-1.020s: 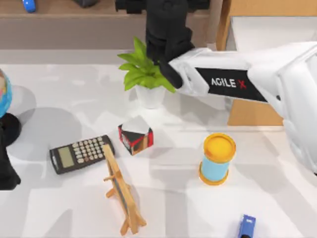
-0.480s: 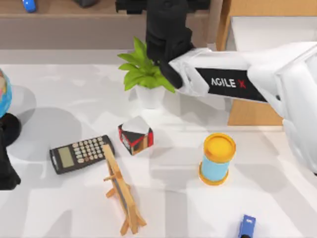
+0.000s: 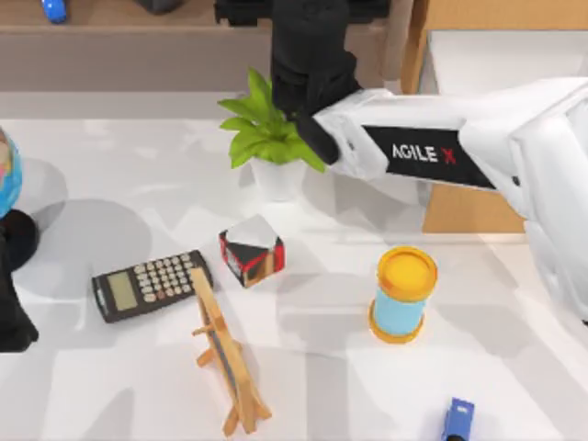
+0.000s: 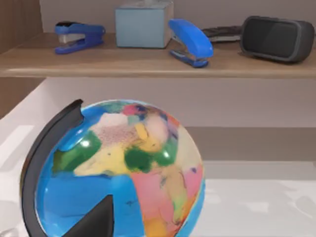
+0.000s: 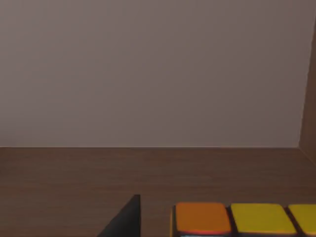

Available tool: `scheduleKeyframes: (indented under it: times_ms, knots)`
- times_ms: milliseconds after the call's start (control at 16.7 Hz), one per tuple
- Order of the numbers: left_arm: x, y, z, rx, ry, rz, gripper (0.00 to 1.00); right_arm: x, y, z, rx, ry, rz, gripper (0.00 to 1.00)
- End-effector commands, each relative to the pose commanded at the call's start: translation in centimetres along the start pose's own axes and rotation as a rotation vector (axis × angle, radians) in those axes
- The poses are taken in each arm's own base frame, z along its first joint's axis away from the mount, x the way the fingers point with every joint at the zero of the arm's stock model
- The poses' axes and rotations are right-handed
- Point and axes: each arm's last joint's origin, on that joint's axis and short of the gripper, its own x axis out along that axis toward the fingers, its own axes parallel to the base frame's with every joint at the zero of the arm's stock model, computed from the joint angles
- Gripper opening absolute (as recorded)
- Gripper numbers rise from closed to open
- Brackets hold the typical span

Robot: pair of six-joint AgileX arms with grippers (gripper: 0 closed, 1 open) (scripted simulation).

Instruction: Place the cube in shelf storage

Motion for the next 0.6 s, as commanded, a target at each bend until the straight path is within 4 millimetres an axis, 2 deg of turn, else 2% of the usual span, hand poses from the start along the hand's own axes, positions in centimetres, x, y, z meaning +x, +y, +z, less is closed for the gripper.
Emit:
scheduleKeyframes:
  times_ms: [600]
  knots:
    - [0.00,0.00,0.00,0.000,0.000,0.000,1.00,-0.33,0.27,0.14,-0.003,-0.006,0.013,1.00]
